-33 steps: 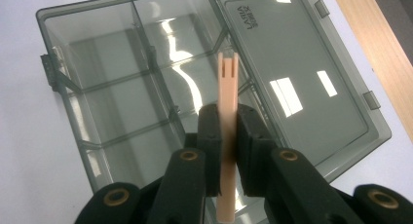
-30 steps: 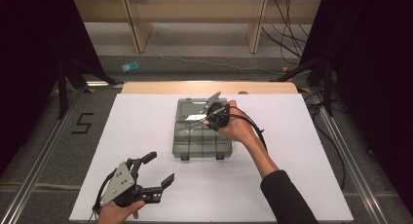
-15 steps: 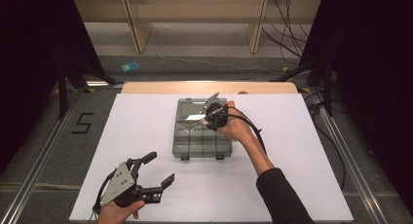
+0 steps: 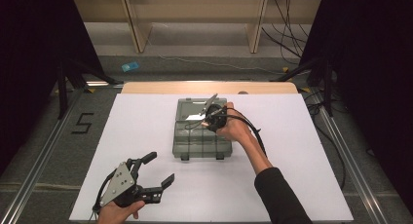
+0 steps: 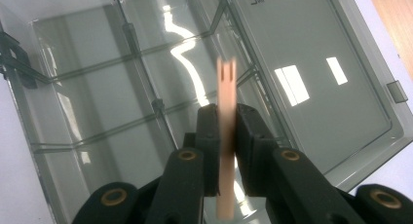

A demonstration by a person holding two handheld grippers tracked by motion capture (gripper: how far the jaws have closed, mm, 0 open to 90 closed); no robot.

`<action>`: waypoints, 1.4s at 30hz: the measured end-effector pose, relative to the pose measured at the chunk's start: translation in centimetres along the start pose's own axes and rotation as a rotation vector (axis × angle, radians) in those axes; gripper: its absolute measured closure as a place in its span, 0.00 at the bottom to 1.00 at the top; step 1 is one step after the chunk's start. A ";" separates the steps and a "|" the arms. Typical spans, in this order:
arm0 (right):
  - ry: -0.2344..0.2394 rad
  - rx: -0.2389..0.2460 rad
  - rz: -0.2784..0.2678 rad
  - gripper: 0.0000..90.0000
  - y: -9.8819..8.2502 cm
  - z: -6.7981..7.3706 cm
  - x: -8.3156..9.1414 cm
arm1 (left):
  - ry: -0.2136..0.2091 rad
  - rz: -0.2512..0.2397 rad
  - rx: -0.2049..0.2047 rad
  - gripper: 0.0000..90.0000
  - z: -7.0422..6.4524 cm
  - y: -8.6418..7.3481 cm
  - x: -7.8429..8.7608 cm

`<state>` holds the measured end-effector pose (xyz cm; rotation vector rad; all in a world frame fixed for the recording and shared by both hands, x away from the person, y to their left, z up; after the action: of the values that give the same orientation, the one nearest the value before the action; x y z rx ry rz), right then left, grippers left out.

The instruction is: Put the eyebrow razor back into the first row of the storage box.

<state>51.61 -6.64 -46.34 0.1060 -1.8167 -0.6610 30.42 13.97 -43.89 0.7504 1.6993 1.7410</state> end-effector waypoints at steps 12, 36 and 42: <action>-0.029 -0.024 -0.051 0.70 0.5 0.0 1.0 | 0.002 0.004 -0.001 0.17 0.0 -0.1 0.0; -0.063 -0.077 -0.263 0.46 0.3 2.6 7.0 | 0.011 0.015 0.020 0.17 0.1 -0.3 0.0; -0.065 -0.098 -0.314 0.45 -1.0 2.9 8.2 | 0.012 0.011 0.002 0.17 0.2 -0.2 -0.1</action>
<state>45.88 -9.56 -40.46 0.3116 -1.8434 -0.9827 30.64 14.07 -44.11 0.7526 1.7082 1.7552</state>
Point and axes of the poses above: each handheld gripper's, and its own axes: x roughly backward along the jaws, y roughly out of its top, z roughly to its left, the point moved 5 cm from there along -x, roughly forward along the jaws, and after that the axes turned 3 degrees about -z, right-handed, at the moved point
